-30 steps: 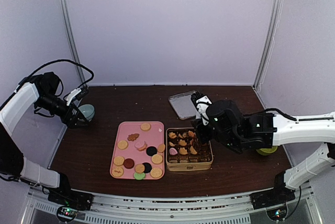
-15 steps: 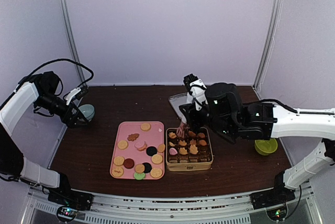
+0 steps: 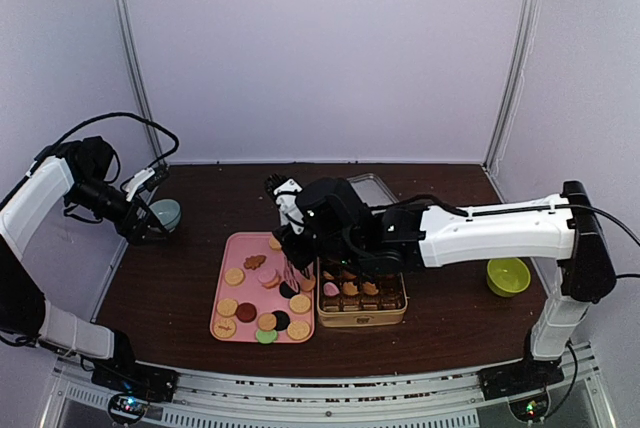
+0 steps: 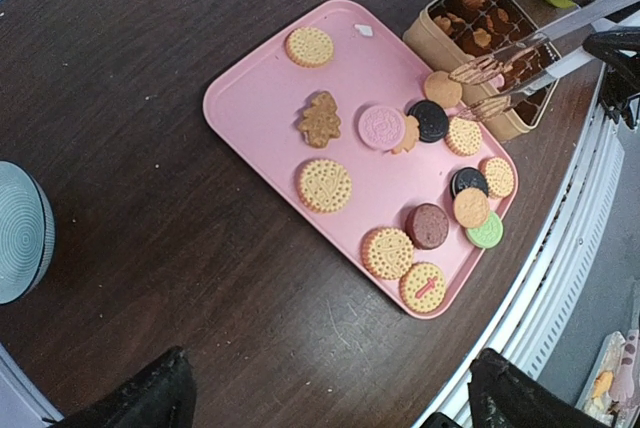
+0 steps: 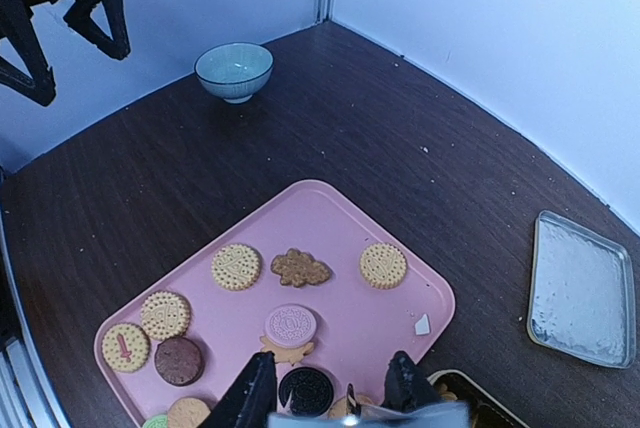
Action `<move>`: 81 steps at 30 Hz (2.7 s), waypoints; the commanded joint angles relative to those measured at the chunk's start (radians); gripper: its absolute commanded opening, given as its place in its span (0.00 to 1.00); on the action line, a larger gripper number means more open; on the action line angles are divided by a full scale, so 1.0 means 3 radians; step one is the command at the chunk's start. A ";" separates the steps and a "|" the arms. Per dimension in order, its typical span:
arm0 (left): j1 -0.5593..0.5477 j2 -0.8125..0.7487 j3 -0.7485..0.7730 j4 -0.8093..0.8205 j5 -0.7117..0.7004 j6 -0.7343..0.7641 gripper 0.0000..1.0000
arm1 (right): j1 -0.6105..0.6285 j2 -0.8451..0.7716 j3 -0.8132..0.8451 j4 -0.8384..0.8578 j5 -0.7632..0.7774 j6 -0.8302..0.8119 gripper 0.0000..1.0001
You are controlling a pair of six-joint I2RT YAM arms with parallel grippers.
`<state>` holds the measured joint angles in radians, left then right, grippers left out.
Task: Pack the cookies
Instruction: Pick up the fake cookies from the plate.
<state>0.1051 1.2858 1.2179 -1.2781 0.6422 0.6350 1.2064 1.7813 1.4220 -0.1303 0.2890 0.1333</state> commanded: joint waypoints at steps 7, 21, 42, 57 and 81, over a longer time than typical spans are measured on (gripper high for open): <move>0.0017 -0.0045 0.0046 -0.0005 -0.0003 0.0065 0.98 | -0.0043 0.0323 0.0367 -0.0058 0.0189 -0.0279 0.38; 0.0013 -0.0027 0.0036 -0.0007 0.0007 0.0072 0.98 | -0.0097 0.0400 0.0236 -0.0117 0.0209 -0.0277 0.41; 0.0017 -0.0030 0.0074 -0.0024 0.0005 0.0077 0.98 | -0.0099 0.0339 -0.0101 -0.0148 0.0085 -0.0051 0.36; 0.0017 -0.0001 0.0154 -0.0067 0.0038 0.0067 0.98 | -0.0090 -0.0124 -0.0330 0.0016 0.0013 0.0134 0.17; 0.0016 -0.0017 0.0123 -0.0067 0.0006 0.0092 0.98 | -0.0179 -0.0814 -0.0431 0.0031 -0.0021 0.0232 0.00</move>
<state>0.1051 1.2858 1.2381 -1.2888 0.6395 0.6460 1.1774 1.6840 1.3037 -0.1261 0.2340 0.2253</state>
